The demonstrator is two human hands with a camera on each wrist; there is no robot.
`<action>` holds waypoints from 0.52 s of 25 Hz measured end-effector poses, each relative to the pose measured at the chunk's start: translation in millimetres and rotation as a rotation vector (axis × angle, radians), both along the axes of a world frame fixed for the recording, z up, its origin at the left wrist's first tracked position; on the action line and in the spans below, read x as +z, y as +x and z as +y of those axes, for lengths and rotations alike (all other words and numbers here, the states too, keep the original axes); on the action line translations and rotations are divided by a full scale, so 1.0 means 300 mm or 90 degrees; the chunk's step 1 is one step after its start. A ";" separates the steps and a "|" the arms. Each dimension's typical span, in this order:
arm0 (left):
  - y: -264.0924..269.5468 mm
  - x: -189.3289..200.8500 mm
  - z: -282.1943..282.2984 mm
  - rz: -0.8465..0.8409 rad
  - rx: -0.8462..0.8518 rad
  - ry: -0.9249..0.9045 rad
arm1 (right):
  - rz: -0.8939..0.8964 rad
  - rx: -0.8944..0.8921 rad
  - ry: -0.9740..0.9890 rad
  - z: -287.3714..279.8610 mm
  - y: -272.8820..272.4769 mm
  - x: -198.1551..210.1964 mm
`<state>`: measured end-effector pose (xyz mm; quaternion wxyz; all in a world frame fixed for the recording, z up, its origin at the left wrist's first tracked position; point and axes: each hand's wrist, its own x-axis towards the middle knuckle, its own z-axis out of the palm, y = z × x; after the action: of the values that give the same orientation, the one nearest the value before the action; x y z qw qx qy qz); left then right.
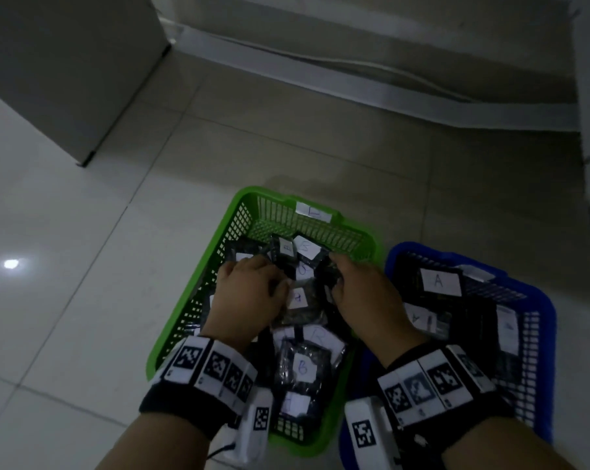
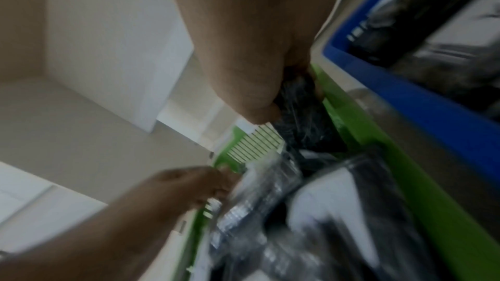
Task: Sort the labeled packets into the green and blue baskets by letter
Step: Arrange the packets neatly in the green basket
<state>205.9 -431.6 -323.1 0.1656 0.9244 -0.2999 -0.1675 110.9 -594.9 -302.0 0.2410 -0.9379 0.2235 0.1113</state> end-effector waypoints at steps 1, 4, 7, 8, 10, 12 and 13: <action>0.004 0.006 -0.004 -0.006 0.010 -0.013 | -0.022 -0.014 0.001 -0.009 0.001 0.023; 0.007 0.025 -0.034 0.069 0.100 -0.145 | -0.153 -0.073 0.146 -0.002 0.012 0.060; 0.008 0.031 -0.071 0.280 0.295 -0.287 | -0.208 -0.020 0.303 0.040 0.014 0.031; 0.012 0.027 -0.072 0.308 0.343 -0.313 | -0.177 0.016 0.351 0.054 0.014 0.014; 0.025 0.014 -0.062 0.301 0.375 -0.296 | -0.105 0.081 0.421 0.063 0.023 -0.016; 0.041 0.004 -0.046 0.269 0.367 -0.248 | -0.099 0.033 0.462 0.056 0.039 -0.046; 0.050 0.004 -0.038 0.258 0.360 -0.240 | -0.117 -0.053 0.446 0.045 0.055 -0.064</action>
<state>220.8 -442.9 -321.9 0.4278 0.8722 -0.0205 -0.2361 127.5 -581.4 -321.1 0.5710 -0.7946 0.1874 0.0865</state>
